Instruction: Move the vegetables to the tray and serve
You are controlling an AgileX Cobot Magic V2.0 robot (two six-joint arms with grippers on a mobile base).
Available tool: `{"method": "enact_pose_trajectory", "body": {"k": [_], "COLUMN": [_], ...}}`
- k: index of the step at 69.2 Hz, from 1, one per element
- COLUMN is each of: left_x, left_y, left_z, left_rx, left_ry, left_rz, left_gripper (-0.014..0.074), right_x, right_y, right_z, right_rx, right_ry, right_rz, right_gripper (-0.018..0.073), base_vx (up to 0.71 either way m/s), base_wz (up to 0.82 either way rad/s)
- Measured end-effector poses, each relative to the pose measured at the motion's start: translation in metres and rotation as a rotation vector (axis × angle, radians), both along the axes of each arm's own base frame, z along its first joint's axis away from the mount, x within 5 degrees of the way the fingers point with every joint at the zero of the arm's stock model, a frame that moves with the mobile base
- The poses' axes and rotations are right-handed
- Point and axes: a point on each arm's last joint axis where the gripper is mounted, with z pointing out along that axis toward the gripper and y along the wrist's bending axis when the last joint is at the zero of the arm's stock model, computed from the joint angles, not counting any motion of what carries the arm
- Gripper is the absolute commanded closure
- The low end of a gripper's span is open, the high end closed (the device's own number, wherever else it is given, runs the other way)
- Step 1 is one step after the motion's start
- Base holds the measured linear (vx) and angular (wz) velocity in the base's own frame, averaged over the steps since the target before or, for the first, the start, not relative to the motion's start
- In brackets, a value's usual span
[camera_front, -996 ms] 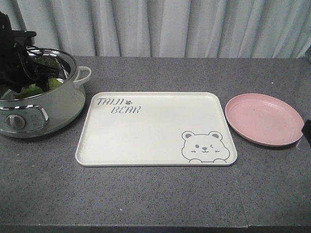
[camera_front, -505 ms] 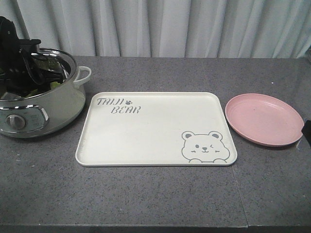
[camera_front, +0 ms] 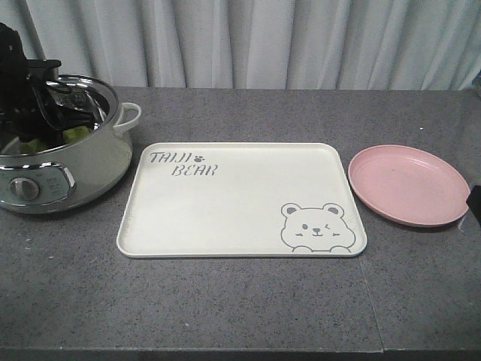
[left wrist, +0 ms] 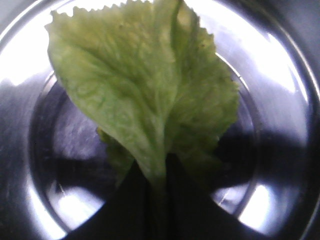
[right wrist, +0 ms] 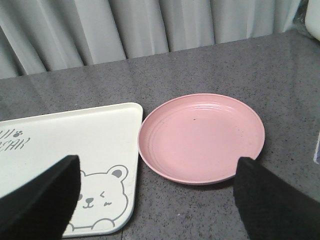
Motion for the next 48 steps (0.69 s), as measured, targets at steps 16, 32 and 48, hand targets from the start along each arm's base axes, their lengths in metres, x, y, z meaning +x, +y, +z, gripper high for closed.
{"method": "enact_pose_trajectory", "body": {"k": [16, 32, 48], "left_x": [-0.026, -0.067, -0.089], "left_y": [0.0, -0.007, -0.031], "left_z": [0.072, 0.141, 0.168], "left_rx": [-0.001, -0.077, -0.3], "left_ry": [-0.21, -0.386, -0.441], "left_rz": [-0.002, -0.027, -0.191], "left_gripper": [0.0603, 0.0603, 0.0603], "right_x": [0.025, 0.073, 0.128], "right_y": [0.002, 0.01, 0.037], "right_z": [0.037, 0.079, 0.09], "right_rx": [-0.011, 0.045, 0.12], "right_ry": [-0.039, -0.044, 0.047], "right_rz": [0.004, 0.044, 0.292], "right_gripper": [-0.0023, 0.0013, 0.0018], "base_vx": [0.0, 0.0, 0.0], "base_wz": [0.0, 0.0, 0.0]}}
